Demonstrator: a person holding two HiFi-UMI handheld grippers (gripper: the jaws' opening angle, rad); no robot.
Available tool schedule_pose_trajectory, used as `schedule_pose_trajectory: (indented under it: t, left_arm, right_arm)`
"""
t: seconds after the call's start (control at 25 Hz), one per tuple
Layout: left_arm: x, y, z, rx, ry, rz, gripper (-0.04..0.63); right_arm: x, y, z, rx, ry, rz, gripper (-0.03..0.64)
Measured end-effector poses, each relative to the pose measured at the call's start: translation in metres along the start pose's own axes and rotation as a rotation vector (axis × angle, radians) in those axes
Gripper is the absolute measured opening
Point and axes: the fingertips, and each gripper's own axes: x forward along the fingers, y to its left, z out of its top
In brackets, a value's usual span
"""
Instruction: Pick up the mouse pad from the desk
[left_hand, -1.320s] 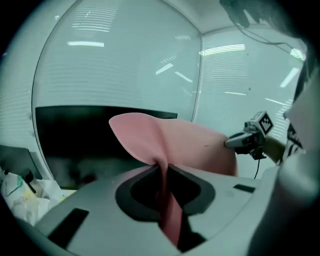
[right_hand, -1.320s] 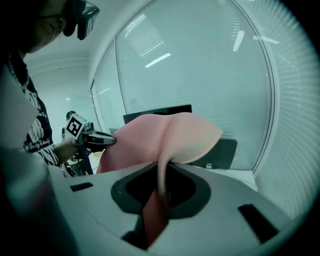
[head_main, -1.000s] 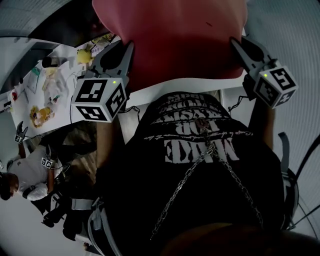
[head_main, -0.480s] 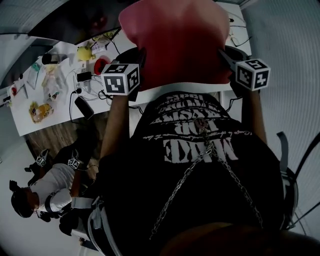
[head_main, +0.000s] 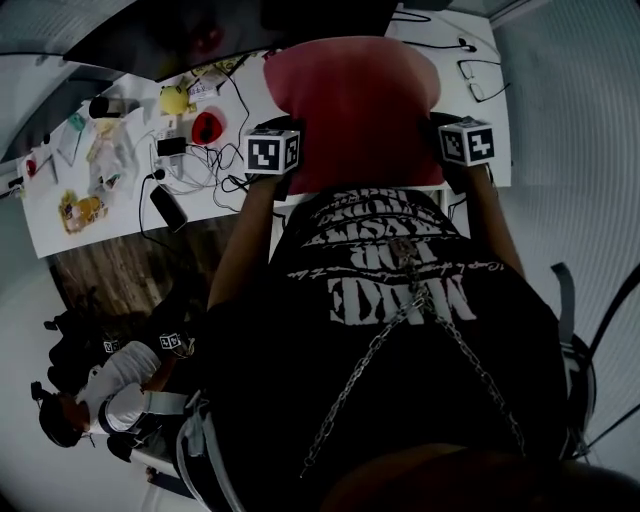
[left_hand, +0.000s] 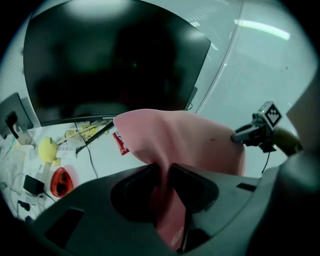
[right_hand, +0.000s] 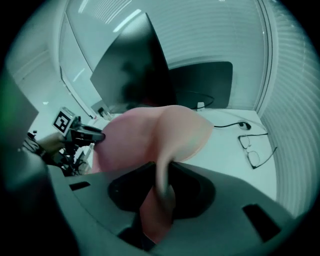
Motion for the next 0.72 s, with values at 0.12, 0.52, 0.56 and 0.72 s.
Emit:
schedule_pose_trajectory:
  t: [0.12,0.52,0.56,0.72]
  left_arm:
    - [0.0,0.02,-0.011,0.065,0.012,0.106,0.082]
    - [-0.129,-0.048,0.139,0.254,-0.656,0.031,0.008]
    - [-0.15,-0.063,0.157,0.28,-0.75,0.025,0.008]
    - [-0.2,-0.097,0.193,0.323,-0.954,0.051,0.006]
  right_arm:
    - [0.005,-0.036,-0.02,-0.038,0.064,-0.194,0.121]
    - [-0.105,0.059,0.131,-0.279,-0.587,-0.084,0.002]
    - [-0.125,0.076,0.148,-0.305,-0.682,-0.069,0.002]
    - [-0.172,0.126,0.179,-0.453,-0.901,-0.08,0.0]
